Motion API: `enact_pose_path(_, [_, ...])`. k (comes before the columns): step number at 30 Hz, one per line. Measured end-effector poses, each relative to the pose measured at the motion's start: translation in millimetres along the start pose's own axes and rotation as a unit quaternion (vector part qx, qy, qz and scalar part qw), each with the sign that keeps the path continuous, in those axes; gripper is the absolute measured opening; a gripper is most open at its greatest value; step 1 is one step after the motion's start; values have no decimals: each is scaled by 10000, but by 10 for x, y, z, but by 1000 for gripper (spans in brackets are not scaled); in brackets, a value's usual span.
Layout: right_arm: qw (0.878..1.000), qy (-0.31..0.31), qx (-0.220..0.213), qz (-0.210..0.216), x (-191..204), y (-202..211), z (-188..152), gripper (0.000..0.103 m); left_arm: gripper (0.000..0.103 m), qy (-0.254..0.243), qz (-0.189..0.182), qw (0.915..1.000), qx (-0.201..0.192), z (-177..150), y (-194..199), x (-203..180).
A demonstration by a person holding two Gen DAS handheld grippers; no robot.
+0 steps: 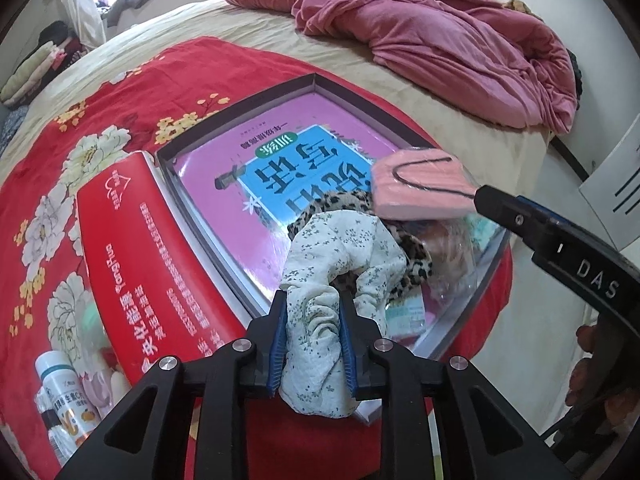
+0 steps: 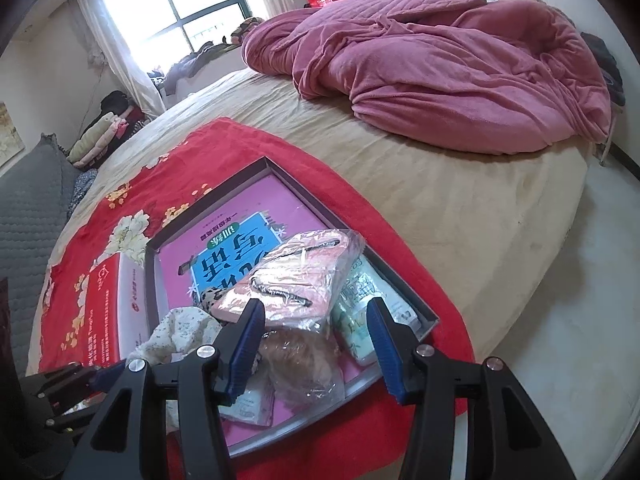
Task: Organize soft objects
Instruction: 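Lower both items into the box and open both grippers, then move both open tools back over the pile of items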
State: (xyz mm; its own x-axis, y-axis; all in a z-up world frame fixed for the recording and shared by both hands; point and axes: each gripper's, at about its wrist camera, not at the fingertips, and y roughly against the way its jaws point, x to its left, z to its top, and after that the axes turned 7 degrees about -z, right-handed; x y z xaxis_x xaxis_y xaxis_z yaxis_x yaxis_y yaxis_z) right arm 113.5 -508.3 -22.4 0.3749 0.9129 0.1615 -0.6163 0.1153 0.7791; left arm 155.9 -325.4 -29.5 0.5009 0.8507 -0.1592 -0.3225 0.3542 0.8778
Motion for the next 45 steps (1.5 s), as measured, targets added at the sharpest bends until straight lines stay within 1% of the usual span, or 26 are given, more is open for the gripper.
enact_pose_path(2, [10000,6,-17,-1,4,36,-10,53,29,-30,-17,10000,-3,-16,16,-16])
enact_pose_path(4, [10000,4,-52,14,8,81,-21,53,39,-77,-100,9999,-3,-42,42,-50])
enact_pose_path(5, [10000,13,-67,12,13,100,-27,53,41,-104,-138,9999,-3,-51,53,-65])
enact_pose_path(7, [10000,20,-96,3,19,138,-31,53,51,-176,-151,9997,-14,-66,75,-103])
enact_pose_path(10, [9999,31,-120,-14,20,187,-29,53,58,-255,-111,9996,-32,-80,112,-147])
enact_pose_path(15, [9998,55,-180,-47,25,278,-22,53,61,-351,-161,9992,-91,-118,242,-192])
enact_pose_path(21, [9994,85,-302,-114,42,427,-14,53,63,-487,-159,9984,-255,-171,455,-265])
enact_pose_path(23, [9993,99,-348,-116,51,489,-7,55,63,-548,-136,9979,-322,-189,534,-283])
enact_pose_path(25, [9989,154,-419,-150,70,569,-7,62,64,-611,-26,9972,-431,-214,636,-297])
enact_pose_path(26, [9987,184,-450,-179,82,606,-8,62,64,-611,-37,9971,-457,-223,672,-298])
enact_pose_path(27, [9985,211,-470,-188,93,635,-11,63,64,-593,-73,9970,-493,-234,721,-290])
enact_pose_path(30, [9981,288,-518,-177,138,727,-19,63,75,-534,-45,9965,-639,-269,884,-249])
enact_pose_path(35, [9972,421,-592,-156,249,873,-35,65,76,-441,12,9955,-842,-314,1106,-163])
enact_pose_path(38, [9965,500,-656,-148,320,968,-35,70,76,-374,28,9951,-911,-340,1211,-109])
enact_pose_path(42, [9952,586,-770,-141,425,1113,-31,72,76,-166,64,9937,-1104,-405,1412,33])
enact_pose_path(45, [9937,694,-869,-128,531,1230,-31,75,77,-24,64,9922,-1247,-467,1571,155])
